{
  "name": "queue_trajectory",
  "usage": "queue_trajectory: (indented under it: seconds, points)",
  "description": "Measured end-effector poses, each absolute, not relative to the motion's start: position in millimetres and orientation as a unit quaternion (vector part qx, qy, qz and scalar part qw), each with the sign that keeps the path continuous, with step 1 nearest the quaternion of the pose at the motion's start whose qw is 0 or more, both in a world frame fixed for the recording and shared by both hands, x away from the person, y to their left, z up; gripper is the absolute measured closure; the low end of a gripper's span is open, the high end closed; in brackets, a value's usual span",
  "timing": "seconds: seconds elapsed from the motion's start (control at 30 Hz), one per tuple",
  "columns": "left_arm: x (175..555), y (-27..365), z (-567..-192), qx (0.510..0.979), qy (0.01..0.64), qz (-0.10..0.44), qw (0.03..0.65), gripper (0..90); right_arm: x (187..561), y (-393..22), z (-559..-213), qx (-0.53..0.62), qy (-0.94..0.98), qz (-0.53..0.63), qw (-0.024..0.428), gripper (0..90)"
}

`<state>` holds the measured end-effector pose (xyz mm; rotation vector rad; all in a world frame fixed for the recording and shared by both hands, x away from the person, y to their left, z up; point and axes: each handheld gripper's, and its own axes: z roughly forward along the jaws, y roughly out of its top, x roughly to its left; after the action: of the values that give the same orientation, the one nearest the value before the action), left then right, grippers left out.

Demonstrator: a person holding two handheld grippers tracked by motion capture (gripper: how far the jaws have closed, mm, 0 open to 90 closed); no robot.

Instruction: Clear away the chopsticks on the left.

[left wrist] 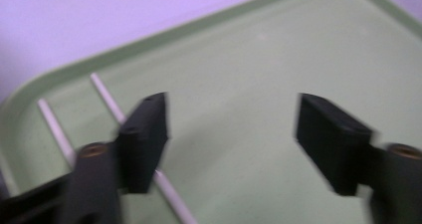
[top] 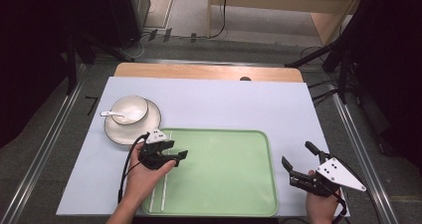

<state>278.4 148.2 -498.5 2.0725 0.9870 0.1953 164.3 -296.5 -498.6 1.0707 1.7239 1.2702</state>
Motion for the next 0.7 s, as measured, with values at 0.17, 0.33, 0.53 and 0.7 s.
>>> queue_trajectory:
  seconds: [0.17,0.33,0.53,0.7]
  points:
    - [270.5,149.3,-491.3,0.825,0.357,0.079,0.431,0.0,163.9,-297.3,-498.5,0.416,0.670,0.494,0.365,13.1]
    - [266.6,158.6,-486.5,0.818,0.351,0.082,0.448,0.0,163.5,-298.9,-498.3,0.419,0.667,0.498,0.363,13.1]
    - [264.7,175.7,-483.4,0.805,0.352,0.076,0.471,0.0,163.4,-299.3,-498.1,0.419,0.666,0.498,0.363,13.1]
    - [261.2,187.9,-478.9,0.801,0.351,0.088,0.477,0.0,163.0,-300.5,-497.8,0.420,0.665,0.499,0.364,13.1]
